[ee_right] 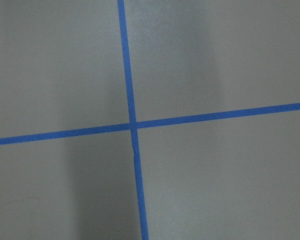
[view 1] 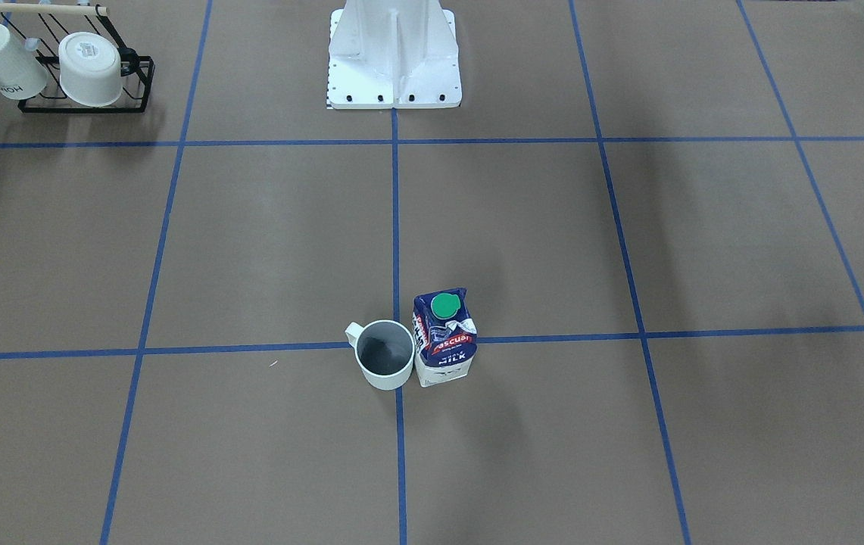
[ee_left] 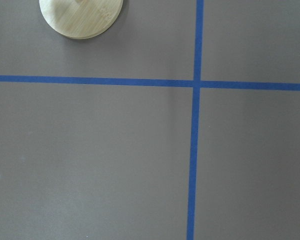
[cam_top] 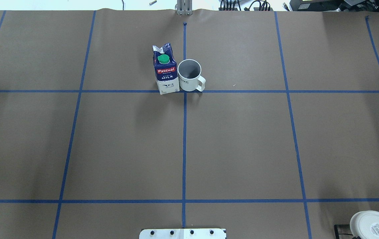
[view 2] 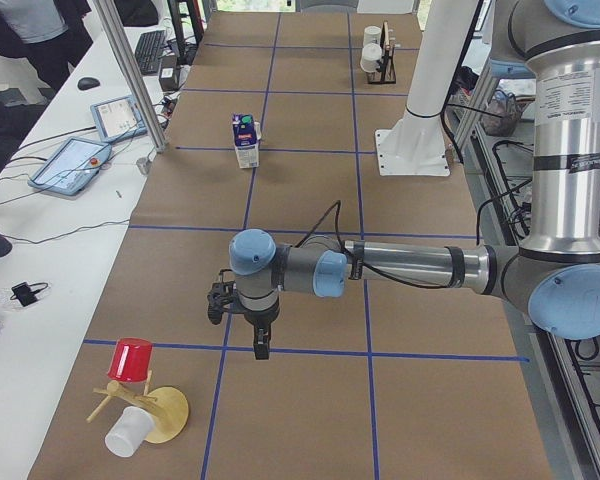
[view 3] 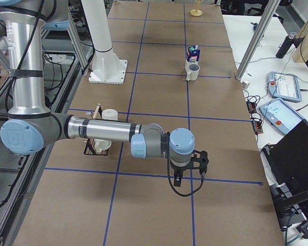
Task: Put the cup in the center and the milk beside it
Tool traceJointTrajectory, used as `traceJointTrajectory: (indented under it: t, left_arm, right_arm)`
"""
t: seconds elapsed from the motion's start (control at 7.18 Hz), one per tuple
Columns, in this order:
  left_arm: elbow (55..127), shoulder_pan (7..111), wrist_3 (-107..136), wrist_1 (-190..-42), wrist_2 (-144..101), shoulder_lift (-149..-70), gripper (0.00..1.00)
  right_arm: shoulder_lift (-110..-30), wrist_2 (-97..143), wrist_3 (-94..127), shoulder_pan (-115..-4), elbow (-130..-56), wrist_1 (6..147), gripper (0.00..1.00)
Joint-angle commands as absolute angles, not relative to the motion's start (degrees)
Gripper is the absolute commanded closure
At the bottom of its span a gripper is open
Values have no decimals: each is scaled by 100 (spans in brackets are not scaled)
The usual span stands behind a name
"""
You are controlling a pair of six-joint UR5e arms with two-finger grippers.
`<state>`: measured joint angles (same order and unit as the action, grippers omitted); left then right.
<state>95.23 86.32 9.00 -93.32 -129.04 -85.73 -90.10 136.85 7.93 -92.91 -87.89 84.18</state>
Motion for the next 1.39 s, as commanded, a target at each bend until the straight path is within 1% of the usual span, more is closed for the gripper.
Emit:
traceJointTrajectory:
  t: [0.0, 1.25]
  left_arm:
    - [9492, 8945, 522, -9387, -13138, -8351, 2]
    - [9545, 8965, 562, -9360, -13298, -8350, 2]
  right_arm:
    - [-8869, 13632, 791, -9273, -8841, 8857, 0]
    - [-8921, 13676, 800, -9272, -8850, 8859, 0]
